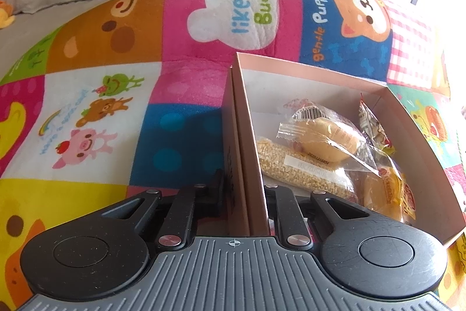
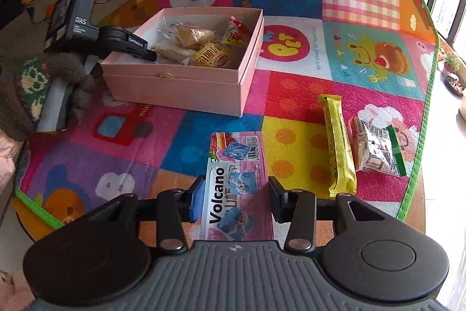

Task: Organize objects
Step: 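Carry the Volcano packet into the pink box and open the right gripper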

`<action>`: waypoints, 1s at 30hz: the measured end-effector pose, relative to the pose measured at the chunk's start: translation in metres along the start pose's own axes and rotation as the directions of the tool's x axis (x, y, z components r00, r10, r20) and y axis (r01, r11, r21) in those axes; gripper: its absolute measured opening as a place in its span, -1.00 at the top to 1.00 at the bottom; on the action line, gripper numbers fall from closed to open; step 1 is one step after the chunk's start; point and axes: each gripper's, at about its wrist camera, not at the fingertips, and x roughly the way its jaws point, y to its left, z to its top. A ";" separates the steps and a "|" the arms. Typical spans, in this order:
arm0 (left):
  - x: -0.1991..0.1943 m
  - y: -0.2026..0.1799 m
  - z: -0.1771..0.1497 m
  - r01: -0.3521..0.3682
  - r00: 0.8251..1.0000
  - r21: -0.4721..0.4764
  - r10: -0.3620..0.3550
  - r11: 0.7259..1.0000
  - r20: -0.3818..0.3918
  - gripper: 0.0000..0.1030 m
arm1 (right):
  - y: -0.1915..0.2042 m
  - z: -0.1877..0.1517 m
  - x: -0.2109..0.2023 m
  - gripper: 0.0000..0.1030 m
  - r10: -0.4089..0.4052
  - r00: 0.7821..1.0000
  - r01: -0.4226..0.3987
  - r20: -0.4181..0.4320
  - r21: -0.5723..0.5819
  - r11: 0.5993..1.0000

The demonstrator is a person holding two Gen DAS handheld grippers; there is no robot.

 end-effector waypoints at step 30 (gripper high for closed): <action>-0.002 0.005 -0.007 0.027 0.999 -0.015 -0.026 1.000 0.046 0.66 | 0.047 0.156 0.118 -0.07 0.110 0.985 -0.131 0.136 0.154 0.979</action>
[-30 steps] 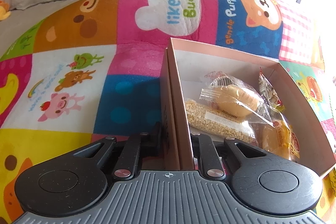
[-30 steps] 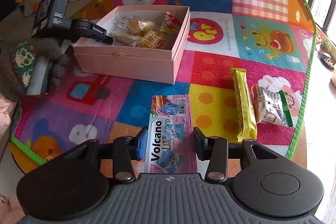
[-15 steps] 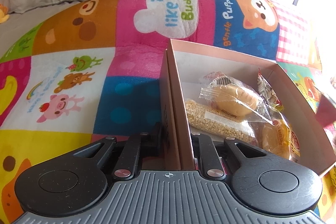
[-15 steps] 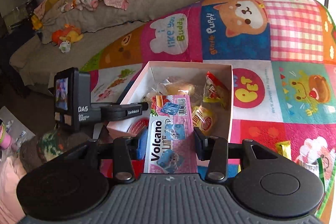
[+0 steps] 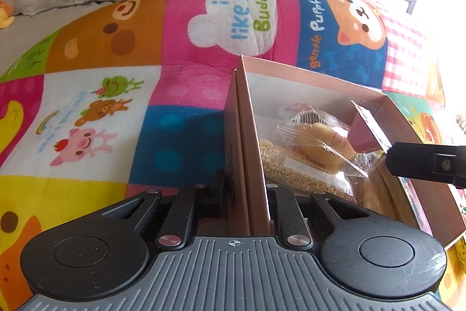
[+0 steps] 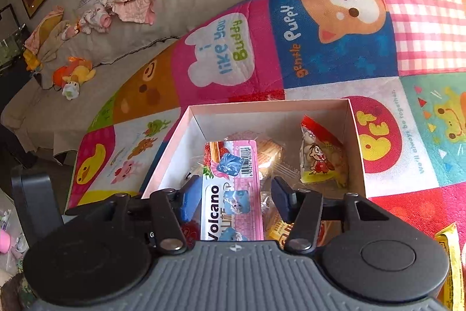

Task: Organize objects
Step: 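Carry the Volcano packet into the pink box and open the right gripper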

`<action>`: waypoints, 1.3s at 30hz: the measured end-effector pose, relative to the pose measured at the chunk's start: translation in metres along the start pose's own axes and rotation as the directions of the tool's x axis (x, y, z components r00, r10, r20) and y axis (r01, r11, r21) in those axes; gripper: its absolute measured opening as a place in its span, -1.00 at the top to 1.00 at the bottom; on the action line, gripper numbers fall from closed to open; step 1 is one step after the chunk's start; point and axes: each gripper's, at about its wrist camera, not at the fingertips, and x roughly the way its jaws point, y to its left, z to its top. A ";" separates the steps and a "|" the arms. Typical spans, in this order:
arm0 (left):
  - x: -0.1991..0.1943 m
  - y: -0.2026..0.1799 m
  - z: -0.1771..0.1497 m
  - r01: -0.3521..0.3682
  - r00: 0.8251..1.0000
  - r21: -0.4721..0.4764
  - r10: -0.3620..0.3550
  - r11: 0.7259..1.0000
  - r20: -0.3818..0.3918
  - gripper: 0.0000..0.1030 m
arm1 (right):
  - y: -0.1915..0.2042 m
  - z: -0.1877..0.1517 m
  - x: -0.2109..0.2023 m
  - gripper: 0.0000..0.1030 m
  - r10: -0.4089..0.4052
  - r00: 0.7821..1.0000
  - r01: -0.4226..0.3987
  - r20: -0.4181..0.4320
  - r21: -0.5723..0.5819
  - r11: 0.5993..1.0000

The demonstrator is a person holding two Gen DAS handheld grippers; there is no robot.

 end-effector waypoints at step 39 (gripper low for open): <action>0.000 -0.001 0.000 -0.013 1.000 -0.017 0.012 1.000 -0.009 0.66 | -0.017 -0.014 -0.027 -0.04 -0.080 0.991 0.100 0.106 -0.197 0.975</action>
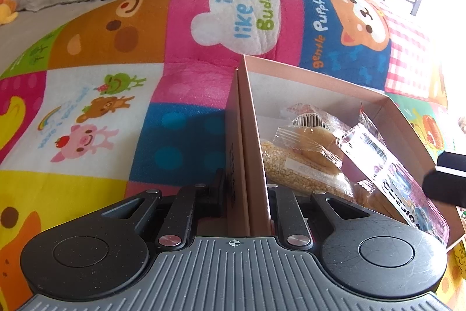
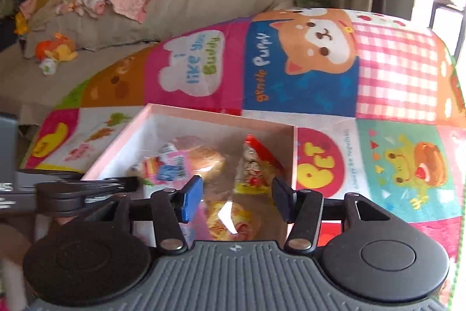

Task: Organize objects
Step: 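Carry the Volcano packet into the pink box and open the right gripper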

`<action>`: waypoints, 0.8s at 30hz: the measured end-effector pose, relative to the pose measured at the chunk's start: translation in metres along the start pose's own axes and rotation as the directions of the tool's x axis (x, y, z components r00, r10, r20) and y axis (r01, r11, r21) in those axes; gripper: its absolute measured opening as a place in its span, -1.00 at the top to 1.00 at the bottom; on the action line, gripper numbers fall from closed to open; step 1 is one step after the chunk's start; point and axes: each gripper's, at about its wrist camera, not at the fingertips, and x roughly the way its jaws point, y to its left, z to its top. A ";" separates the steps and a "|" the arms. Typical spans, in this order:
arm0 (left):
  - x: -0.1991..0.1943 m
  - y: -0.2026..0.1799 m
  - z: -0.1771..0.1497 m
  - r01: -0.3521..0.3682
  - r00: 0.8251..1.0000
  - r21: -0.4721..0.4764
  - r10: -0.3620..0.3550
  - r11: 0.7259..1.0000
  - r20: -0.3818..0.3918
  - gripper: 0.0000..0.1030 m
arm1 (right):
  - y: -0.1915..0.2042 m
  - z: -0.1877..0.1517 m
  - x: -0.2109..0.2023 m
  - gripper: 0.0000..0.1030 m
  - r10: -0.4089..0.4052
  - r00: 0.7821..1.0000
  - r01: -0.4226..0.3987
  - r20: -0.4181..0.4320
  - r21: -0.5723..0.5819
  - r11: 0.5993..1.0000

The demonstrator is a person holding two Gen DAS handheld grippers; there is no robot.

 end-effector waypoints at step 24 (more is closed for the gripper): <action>0.000 0.001 -0.002 0.007 1.000 -0.003 -0.007 1.000 0.007 0.66 | -0.016 0.013 0.029 -0.08 0.272 0.958 -0.219 -0.095 0.372 0.902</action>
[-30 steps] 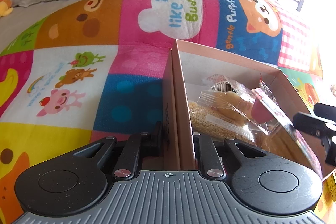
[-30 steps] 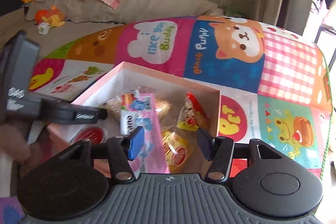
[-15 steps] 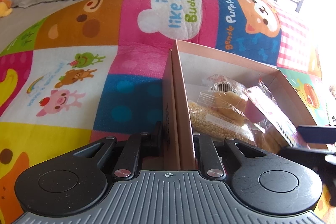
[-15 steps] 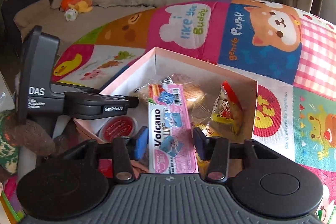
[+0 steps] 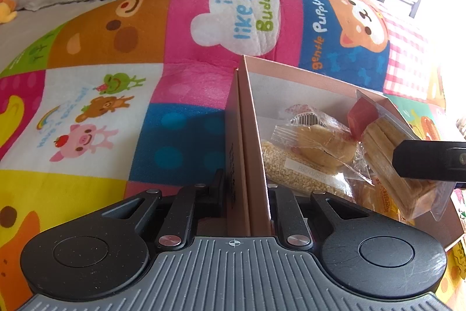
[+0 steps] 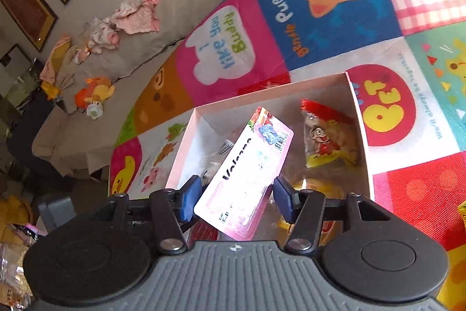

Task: Organize objects
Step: 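Move the right gripper back to the white candy packet on the mat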

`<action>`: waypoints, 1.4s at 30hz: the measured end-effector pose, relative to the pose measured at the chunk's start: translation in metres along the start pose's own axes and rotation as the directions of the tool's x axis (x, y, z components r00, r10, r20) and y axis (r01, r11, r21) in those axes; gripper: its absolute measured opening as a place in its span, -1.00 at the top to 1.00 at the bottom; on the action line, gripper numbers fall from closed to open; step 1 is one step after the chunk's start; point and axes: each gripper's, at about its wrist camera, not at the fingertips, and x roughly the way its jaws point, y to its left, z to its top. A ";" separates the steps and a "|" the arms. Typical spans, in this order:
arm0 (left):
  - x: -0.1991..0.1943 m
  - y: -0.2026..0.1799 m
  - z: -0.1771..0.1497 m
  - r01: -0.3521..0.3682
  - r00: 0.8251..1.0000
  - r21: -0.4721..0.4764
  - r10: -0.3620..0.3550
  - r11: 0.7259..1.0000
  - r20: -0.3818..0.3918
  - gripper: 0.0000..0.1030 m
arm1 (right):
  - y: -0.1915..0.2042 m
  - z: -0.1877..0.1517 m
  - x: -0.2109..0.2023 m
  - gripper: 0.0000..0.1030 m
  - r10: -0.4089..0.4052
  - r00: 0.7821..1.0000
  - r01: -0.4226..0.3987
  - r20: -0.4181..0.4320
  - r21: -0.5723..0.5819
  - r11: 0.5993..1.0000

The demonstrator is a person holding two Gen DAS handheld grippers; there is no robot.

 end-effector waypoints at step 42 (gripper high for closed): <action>-0.007 -0.014 -0.006 -0.059 0.998 0.017 0.060 0.998 -0.017 0.66 | -0.125 -0.158 -0.123 -1.00 -0.416 0.885 0.419 0.211 0.033 0.907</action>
